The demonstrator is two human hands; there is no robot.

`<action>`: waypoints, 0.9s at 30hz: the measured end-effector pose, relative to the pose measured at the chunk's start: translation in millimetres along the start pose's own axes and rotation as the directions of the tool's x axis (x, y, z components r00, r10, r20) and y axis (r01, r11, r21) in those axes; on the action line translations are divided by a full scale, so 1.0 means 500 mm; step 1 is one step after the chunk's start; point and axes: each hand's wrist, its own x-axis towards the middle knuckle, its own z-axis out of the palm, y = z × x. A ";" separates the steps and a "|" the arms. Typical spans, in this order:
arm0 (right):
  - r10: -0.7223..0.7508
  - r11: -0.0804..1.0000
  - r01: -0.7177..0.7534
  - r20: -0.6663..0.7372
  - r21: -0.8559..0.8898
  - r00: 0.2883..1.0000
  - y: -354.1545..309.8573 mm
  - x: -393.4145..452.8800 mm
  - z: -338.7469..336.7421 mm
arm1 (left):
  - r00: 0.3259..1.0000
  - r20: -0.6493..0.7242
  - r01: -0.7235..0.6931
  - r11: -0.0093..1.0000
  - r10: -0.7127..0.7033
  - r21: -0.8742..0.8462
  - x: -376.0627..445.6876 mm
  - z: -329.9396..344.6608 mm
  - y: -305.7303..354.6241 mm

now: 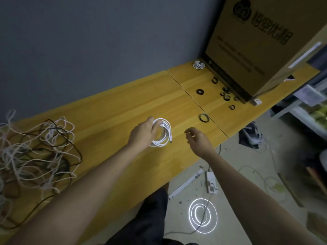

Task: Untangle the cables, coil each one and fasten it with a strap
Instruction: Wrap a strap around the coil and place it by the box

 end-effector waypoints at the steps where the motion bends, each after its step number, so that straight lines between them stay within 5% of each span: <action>1: -0.002 0.996 0.003 0.005 -0.093 1.000 0.028 0.038 -0.024 | 1.000 -0.001 0.007 1.000 -0.007 0.011 0.030 0.013 0.004; 9: 0.094 0.857 -0.072 0.018 -0.509 0.995 0.189 0.336 -0.193 | 0.994 0.014 0.107 0.994 -0.108 0.028 0.315 0.118 0.087; 19: 0.190 0.852 -0.189 -0.048 -0.488 0.981 0.364 0.588 -0.315 | 0.993 0.022 0.116 0.992 -0.117 0.046 0.552 0.230 0.192; 27: 0.170 0.812 -0.136 0.008 -0.567 0.985 0.459 0.742 -0.349 | 0.972 -0.033 0.233 0.972 -0.231 0.044 0.672 0.294 0.251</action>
